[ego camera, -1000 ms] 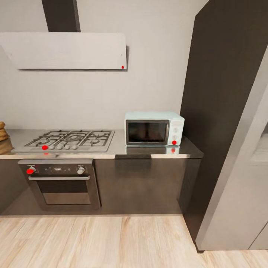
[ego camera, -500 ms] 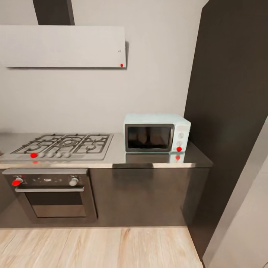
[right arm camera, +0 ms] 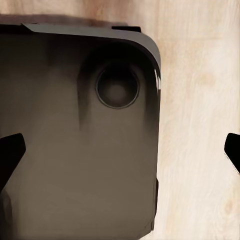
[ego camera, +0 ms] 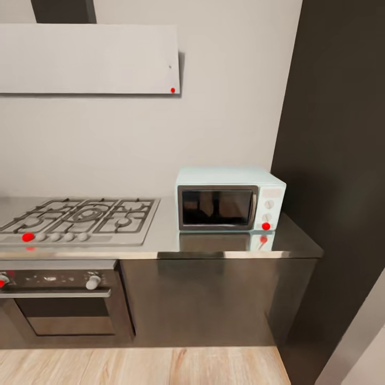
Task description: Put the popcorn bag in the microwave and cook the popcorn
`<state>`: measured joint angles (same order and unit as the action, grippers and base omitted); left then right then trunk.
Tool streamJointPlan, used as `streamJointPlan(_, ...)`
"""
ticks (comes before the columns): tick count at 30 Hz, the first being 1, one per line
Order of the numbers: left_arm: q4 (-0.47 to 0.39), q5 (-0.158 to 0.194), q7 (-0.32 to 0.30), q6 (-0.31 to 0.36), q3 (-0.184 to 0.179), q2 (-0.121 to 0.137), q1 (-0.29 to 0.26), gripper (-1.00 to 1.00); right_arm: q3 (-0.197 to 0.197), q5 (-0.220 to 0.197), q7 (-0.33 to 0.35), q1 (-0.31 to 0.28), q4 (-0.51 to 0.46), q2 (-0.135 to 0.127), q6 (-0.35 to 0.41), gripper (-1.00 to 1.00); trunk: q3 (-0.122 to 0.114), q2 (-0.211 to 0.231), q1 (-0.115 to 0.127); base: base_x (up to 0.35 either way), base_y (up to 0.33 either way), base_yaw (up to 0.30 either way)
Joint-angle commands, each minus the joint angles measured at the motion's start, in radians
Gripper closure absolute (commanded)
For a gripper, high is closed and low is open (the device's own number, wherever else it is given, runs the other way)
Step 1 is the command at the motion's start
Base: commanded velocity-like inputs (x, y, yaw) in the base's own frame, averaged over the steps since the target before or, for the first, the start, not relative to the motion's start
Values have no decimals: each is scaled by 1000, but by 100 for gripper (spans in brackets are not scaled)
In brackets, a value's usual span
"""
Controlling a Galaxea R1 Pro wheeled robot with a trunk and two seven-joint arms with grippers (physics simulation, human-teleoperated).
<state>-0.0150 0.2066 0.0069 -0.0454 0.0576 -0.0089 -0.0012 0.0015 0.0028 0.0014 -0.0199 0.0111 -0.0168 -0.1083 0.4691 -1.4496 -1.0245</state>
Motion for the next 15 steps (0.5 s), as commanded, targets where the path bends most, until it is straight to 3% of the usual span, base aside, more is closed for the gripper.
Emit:
streamJointPlan(1,0,2,1,-2,5,0,0,-100,0,0,0,-1,1,0,-4,-100,1,0,-1,321,0,0)
streamJointPlan(5,0,2,1,-3,5,0,0,-100,0,0,0,-1,1,0,-4,-100,1,0,-1,193,0,0)
streamJointPlan(15,0,2,1,-4,7,-1,0,-100,0,0,0,-1,1,0,-3,-100,1,0,-1,8,0,0)
